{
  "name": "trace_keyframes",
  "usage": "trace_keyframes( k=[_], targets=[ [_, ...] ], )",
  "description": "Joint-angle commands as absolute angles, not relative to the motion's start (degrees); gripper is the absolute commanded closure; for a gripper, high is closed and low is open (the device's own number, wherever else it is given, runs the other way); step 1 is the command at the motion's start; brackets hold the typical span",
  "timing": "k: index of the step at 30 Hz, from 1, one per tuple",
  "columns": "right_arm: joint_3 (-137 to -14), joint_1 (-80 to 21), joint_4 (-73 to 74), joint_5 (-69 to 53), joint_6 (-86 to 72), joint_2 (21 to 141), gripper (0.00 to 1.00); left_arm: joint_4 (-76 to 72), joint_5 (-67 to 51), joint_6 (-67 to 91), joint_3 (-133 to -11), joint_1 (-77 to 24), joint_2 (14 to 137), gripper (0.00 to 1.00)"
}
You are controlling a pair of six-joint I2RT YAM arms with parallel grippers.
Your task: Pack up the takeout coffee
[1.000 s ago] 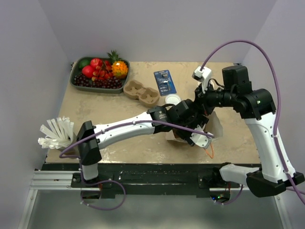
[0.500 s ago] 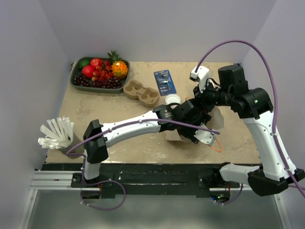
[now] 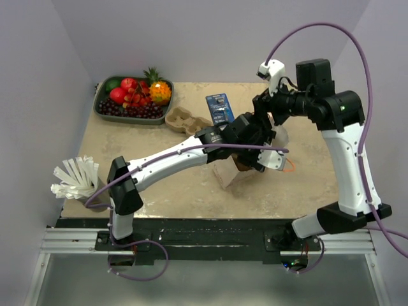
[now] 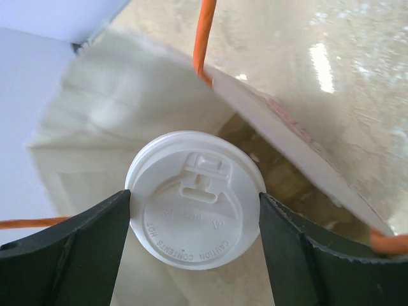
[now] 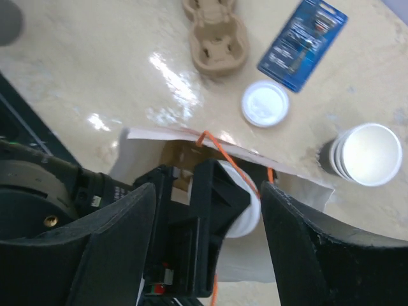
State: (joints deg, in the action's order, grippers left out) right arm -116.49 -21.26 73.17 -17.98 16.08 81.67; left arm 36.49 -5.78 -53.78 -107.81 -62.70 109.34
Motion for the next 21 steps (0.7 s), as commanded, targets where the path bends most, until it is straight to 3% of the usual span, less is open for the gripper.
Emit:
trace_keyframes(
  k=[1, 10, 17, 21],
  targets=[
    [-125.24, -17.42, 73.30, -41.37, 8.54, 83.32, 0.27, 36.21, -7.90, -52.30, -107.40, -62.05, 111.27, 1.00],
    [-125.24, -6.16, 67.25, -55.37, 1.42, 83.05, 0.19, 37.62, -12.48, -47.39, -110.82, -58.10, 113.02, 1.00],
    [-125.95, 3.68, 66.88, -56.25, 1.05, 84.64, 0.20, 38.41, -14.76, -44.04, -114.96, -55.81, 114.35, 1.00],
    [-124.29, 4.66, 70.48, -48.09, 6.22, 84.90, 0.24, 38.93, -15.38, -43.07, -116.27, -55.28, 114.78, 1.00]
  ],
)
